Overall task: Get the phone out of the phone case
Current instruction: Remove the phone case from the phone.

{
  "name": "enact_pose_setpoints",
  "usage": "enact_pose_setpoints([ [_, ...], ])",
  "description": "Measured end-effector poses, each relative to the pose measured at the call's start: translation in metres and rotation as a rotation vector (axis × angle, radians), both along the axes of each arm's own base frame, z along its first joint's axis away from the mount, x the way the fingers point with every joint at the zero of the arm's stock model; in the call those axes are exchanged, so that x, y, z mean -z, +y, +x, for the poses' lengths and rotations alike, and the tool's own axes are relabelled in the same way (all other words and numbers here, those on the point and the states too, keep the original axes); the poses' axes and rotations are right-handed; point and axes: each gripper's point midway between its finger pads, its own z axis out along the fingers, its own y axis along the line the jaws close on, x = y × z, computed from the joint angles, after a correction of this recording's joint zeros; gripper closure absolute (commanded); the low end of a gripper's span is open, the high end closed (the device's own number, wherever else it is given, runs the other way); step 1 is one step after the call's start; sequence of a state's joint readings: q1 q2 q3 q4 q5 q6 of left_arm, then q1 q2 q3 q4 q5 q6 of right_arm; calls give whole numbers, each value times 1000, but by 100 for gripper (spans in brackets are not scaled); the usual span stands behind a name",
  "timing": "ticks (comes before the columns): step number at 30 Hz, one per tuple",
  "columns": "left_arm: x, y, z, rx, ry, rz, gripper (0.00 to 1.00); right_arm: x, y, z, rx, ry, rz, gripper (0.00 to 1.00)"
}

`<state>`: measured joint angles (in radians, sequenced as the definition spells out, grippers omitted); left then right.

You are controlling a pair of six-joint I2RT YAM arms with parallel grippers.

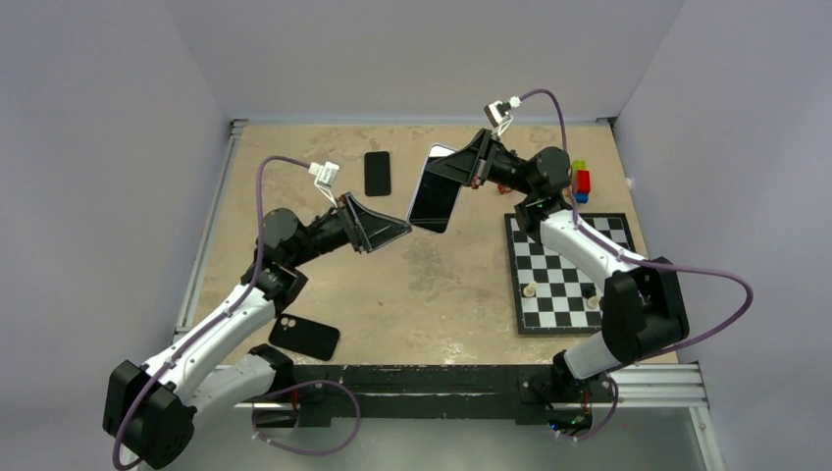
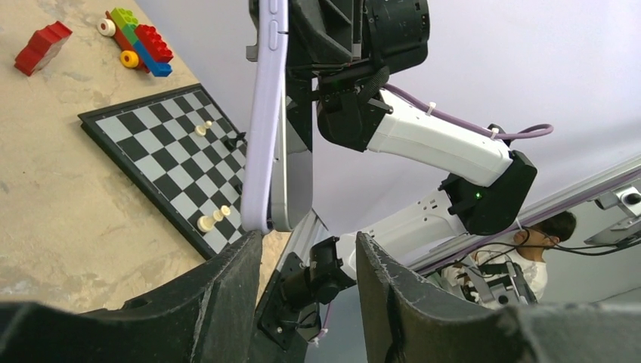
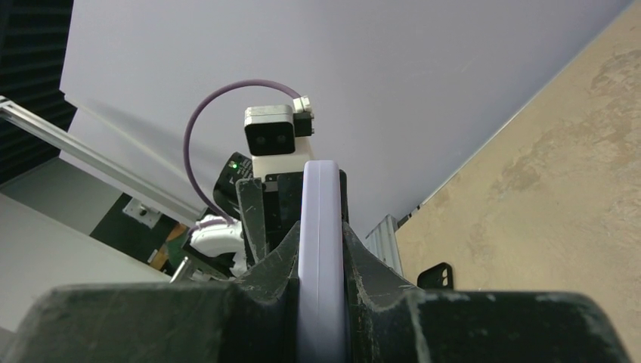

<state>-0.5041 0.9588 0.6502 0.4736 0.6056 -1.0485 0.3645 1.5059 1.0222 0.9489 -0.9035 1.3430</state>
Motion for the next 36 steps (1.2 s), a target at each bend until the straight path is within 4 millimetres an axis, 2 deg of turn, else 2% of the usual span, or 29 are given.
enact_pose_setpoints([
  [11, -22, 7, -9, -27, -49, -47, 45, 9, 0, 6, 40, 4, -42, 100],
  [21, -7, -2, 6, -22, 16, -41, 45, 6, 0, 4, 35, 2, -32, 100],
  [30, -7, -10, 10, 0, 24, -60, 45, 0, -1, 2, 31, -19, -14, 100],
  [36, -7, -20, 9, 62, 44, -56, 55, -1, 1, -2, 12, -34, -13, 100],
])
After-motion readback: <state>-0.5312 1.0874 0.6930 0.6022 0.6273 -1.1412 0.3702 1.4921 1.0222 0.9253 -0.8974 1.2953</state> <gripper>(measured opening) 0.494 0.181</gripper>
